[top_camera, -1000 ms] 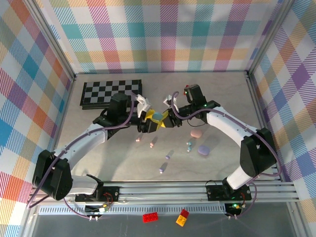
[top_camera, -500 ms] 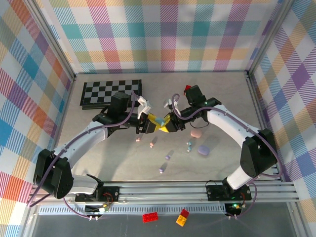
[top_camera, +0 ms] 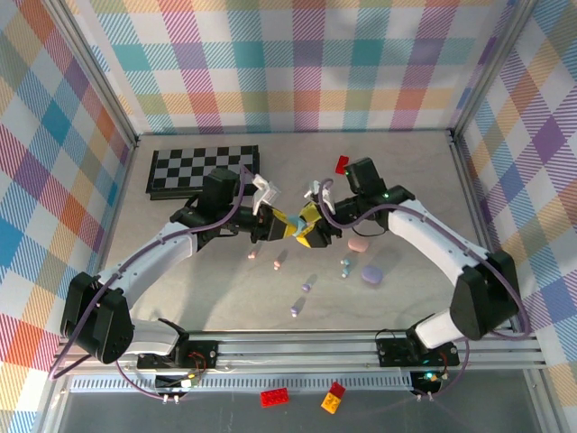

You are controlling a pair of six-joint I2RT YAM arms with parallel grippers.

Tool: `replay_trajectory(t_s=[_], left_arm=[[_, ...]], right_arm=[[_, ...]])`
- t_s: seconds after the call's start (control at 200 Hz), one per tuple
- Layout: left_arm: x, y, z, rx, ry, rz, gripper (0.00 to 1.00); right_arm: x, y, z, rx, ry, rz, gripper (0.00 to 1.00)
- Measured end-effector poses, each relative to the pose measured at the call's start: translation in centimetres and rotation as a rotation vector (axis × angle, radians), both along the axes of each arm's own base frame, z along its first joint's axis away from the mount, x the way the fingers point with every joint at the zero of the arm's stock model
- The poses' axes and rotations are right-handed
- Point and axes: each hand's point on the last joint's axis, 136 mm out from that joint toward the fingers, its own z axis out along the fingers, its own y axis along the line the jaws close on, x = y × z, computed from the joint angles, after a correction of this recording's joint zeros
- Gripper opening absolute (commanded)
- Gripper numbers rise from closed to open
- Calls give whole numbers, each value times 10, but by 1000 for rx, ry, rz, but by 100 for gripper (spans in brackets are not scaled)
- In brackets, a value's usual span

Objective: Insert wireless bluetooth earbuds into charging case

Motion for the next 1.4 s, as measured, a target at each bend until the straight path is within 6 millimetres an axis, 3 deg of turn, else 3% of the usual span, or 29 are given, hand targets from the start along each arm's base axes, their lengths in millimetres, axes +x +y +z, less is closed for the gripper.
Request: replay_trajectory(t_s=[0.175,0.37,0.56,0.77,0.865,1.16,1.235,1.315,1.4], left_arm=[[12,0,3,-15,160,121,0],[17,-3,9,-68,314,189,0],[14,-5,8,-78,384,209,0],[15,-3,13,-86,377,233,0],[16,-2,14,-86,375,237,0],[17,-2,17,-90,365,242,0],[16,-2,19,-92,362,242,0],[17,-1,19,-93,356,249,0],[19,-1,20,-92,354,257,0]], right_arm=[[13,-11,5,-19,-234,-166,81],[23,-2,21,-25,-481,-219,81],[27,6,29,-29,-603,-233,73],[33,4,30,-48,-641,-250,68],[32,4,28,-60,-649,-244,58],[29,1,17,-101,-629,-231,60],[30,0,15,-110,-630,-232,57],[29,0,14,-114,-627,-230,41],[29,-1,13,-122,-629,-229,40]])
